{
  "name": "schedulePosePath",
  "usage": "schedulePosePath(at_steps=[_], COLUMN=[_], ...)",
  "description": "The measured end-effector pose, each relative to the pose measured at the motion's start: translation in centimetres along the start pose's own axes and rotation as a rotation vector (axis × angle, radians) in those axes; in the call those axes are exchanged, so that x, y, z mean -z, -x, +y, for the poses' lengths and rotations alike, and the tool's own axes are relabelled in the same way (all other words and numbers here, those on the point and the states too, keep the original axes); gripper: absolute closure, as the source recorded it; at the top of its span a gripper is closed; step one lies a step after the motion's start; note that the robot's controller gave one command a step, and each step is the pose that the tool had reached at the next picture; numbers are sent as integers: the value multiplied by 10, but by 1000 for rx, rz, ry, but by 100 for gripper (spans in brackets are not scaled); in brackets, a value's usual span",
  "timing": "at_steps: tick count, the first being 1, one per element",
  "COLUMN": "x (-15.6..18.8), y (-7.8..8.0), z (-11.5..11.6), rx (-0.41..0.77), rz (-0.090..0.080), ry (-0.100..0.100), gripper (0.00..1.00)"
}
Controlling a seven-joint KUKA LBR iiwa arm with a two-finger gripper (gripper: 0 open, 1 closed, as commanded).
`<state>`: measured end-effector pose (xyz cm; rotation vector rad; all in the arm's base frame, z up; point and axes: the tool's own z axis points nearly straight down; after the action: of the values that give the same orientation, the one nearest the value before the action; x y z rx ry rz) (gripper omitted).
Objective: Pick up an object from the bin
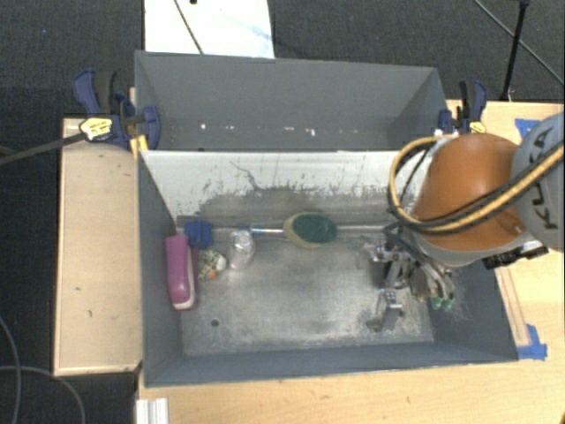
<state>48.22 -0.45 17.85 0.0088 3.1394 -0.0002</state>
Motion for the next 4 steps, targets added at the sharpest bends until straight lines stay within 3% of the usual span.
schedulePosePath(at_steps=[1, 2, 3, 4], x=[-87, -106, -105, -7], y=[40, 47, 46, 47], z=[-92, -130, -128, -137], rx=[-33, 47, 48, 37], rz=[3, -5, -4, -8], ry=[0, 1, 3, -2], gripper=[0, 0, 100, 100])
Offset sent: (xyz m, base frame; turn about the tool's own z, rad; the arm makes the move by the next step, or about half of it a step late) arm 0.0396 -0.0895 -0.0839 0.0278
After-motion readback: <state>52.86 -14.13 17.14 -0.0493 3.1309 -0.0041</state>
